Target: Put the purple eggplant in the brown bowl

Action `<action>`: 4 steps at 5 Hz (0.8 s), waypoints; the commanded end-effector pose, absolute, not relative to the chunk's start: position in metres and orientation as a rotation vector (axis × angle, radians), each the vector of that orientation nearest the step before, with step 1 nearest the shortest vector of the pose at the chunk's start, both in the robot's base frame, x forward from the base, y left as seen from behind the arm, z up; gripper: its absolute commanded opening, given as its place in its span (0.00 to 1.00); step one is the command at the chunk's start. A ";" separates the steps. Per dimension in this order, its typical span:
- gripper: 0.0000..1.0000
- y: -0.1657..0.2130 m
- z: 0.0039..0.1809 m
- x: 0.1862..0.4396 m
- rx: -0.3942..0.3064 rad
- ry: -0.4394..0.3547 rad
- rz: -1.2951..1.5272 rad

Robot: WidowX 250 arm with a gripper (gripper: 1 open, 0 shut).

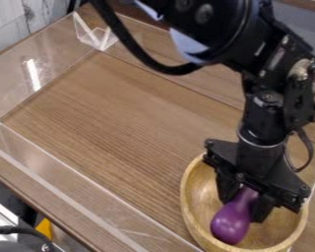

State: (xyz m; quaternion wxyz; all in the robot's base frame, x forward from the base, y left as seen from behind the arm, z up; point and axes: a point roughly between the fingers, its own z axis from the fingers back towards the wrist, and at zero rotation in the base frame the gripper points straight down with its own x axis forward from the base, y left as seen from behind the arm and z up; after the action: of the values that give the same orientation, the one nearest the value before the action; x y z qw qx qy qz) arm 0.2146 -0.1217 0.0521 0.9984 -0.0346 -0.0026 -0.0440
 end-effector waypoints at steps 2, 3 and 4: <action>0.00 -0.122 0.062 0.226 -0.079 -0.043 -0.069; 0.00 -0.122 0.062 0.227 -0.076 -0.038 -0.062; 0.00 -0.121 0.061 0.227 -0.073 -0.033 -0.056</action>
State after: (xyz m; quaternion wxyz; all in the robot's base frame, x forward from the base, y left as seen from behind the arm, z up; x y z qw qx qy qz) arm 0.2171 -0.1202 0.0513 0.9991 -0.0292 0.0045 -0.0316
